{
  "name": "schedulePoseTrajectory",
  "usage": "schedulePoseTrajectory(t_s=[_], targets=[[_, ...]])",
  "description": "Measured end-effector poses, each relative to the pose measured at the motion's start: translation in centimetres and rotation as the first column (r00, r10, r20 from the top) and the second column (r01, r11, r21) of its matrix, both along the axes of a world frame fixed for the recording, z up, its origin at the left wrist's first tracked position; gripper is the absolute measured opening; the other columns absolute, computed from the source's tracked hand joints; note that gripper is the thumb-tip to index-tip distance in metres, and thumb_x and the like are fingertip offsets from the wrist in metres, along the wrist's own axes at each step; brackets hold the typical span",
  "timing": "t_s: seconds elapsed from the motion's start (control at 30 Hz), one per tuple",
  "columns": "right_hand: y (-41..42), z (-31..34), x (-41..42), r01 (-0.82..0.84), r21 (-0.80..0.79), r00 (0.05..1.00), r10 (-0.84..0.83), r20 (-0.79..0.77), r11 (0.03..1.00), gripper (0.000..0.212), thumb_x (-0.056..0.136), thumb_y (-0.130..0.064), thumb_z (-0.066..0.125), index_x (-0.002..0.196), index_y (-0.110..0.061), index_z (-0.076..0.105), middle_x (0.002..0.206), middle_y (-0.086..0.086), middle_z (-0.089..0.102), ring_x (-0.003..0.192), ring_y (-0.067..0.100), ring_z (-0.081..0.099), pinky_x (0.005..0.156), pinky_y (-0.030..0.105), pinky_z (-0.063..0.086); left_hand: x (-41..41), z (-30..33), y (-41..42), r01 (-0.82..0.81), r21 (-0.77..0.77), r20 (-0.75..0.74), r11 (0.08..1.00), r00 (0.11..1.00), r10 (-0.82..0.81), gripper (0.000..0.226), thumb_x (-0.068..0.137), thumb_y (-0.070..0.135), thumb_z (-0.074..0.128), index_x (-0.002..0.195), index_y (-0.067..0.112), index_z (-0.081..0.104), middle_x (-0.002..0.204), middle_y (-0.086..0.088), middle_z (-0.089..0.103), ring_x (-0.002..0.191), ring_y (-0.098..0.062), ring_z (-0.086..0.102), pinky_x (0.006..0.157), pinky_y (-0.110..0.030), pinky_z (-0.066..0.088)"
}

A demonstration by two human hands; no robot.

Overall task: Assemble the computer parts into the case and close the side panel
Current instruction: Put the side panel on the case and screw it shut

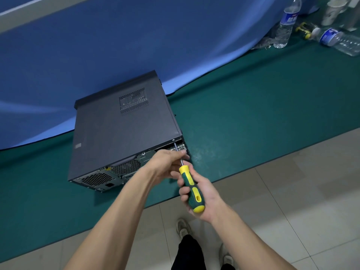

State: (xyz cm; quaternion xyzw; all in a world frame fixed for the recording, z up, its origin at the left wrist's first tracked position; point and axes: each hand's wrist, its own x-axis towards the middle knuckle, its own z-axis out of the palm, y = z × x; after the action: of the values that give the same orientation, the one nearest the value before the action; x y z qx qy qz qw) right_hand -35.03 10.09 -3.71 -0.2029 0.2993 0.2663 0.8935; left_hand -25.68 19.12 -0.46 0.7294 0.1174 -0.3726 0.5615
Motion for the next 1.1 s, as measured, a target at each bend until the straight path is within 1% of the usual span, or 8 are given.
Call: schedulePoseTrajectory(t_s=[0.1, 0.2, 0.33, 0.47, 0.53, 0.73, 0.93, 1.1], targets=[[-0.2, -0.2, 0.1, -0.106, -0.025, 0.993, 0.107, 0.053, 0.994, 0.054, 0.089, -0.053, 0.050, 0.088, -0.006, 0.077, 0.068, 0.002, 0.067, 0.046, 0.013, 0.058, 0.042, 0.020, 0.045, 0.2, 0.1, 0.7, 0.085, -0.034, -0.108, 0.996, 0.990, -0.088, 0.020, 0.095, 0.015, 0.053, 0.083, 0.002, 0.063, 0.073, -0.012, 0.072, 0.050, -0.017, 0.063, 0.042, -0.020, 0.048], [-0.4, 0.3, -0.1, -0.280, -0.296, 0.955, 0.297, 0.013, 0.913, 0.063, 0.086, -0.064, 0.051, 0.101, -0.005, 0.066, 0.077, 0.009, 0.071, 0.058, 0.022, 0.066, 0.048, 0.024, 0.049, 0.3, -0.1, 0.3, 0.112, 0.131, -0.009, 0.985, 0.994, -0.112, 0.020, 0.088, 0.015, 0.065, 0.074, 0.001, 0.065, 0.057, -0.008, 0.068, 0.045, -0.016, 0.063, 0.047, -0.025, 0.055], [0.1, -0.6, -0.2, -0.143, -0.656, 0.982, 0.190, 0.000, 0.741, 0.028, 0.086, -0.034, 0.068, 0.081, -0.010, 0.054, 0.067, 0.004, 0.060, 0.045, 0.014, 0.058, 0.044, 0.023, 0.045, 0.3, -0.5, -0.3, 0.098, 0.298, 0.131, 0.950, 0.981, -0.142, 0.026, 0.077, 0.018, 0.077, 0.063, 0.000, 0.064, 0.054, -0.011, 0.066, 0.043, -0.019, 0.063, 0.043, -0.024, 0.051], [0.2, -0.4, -0.2, -0.035, -0.210, 0.999, 0.042, 0.030, 0.977, 0.037, 0.090, -0.039, 0.060, 0.069, -0.009, 0.066, 0.056, 0.002, 0.054, 0.039, 0.012, 0.048, 0.039, 0.021, 0.041, 0.5, -0.1, 0.2, 0.112, 0.186, 0.080, 0.976, 0.988, -0.128, 0.027, 0.090, 0.025, 0.063, 0.072, 0.005, 0.063, 0.059, -0.007, 0.069, 0.047, -0.015, 0.063, 0.048, -0.025, 0.054], [-0.4, -0.1, -0.3, -0.066, -0.061, 0.996, 0.070, 0.052, 0.996, 0.043, 0.088, -0.047, 0.055, 0.070, -0.011, 0.070, 0.058, 0.001, 0.055, 0.041, 0.011, 0.049, 0.039, 0.021, 0.041, 0.8, 0.3, 0.5, 0.073, 0.068, 0.011, 0.995, 0.997, -0.074, 0.024, 0.094, 0.021, 0.056, 0.082, 0.002, 0.065, 0.068, -0.009, 0.072, 0.052, -0.016, 0.066, 0.048, -0.025, 0.055], [0.0, 0.2, 0.3, -0.119, -0.566, 0.987, 0.158, 0.020, 0.816, 0.035, 0.086, -0.042, 0.067, 0.082, -0.008, 0.058, 0.063, 0.005, 0.058, 0.043, 0.017, 0.055, 0.042, 0.023, 0.045, 0.3, 0.0, -0.2, -0.029, 0.160, 0.121, 0.987, 0.993, 0.009, 0.023, 0.090, 0.014, 0.062, 0.080, -0.006, 0.064, 0.055, -0.008, 0.067, 0.043, -0.016, 0.063, 0.045, -0.026, 0.055], [0.0, 0.3, -0.2, -0.015, -0.153, 1.000, 0.015, -0.002, 0.988, 0.044, 0.093, -0.042, 0.052, 0.086, -0.003, 0.069, 0.057, 0.002, 0.057, 0.040, 0.011, 0.050, 0.036, 0.020, 0.040, -0.1, -0.3, 0.0, -0.115, 0.093, 0.140, 0.989, 0.985, 0.101, 0.023, 0.085, 0.020, 0.069, 0.072, 0.002, 0.062, 0.052, -0.005, 0.065, 0.037, -0.011, 0.056, 0.041, -0.021, 0.050], [0.0, 0.0, -0.1, -0.094, -0.605, 0.992, 0.129, 0.014, 0.790, 0.036, 0.089, -0.042, 0.062, 0.087, -0.006, 0.067, 0.060, 0.004, 0.057, 0.039, 0.014, 0.050, 0.039, 0.021, 0.040, -0.1, -0.9, -0.5, -0.098, 0.123, 0.149, 0.988, 0.986, 0.080, 0.023, 0.087, 0.023, 0.067, 0.075, 0.004, 0.060, 0.053, -0.004, 0.065, 0.040, -0.012, 0.058, 0.052, -0.027, 0.054]])
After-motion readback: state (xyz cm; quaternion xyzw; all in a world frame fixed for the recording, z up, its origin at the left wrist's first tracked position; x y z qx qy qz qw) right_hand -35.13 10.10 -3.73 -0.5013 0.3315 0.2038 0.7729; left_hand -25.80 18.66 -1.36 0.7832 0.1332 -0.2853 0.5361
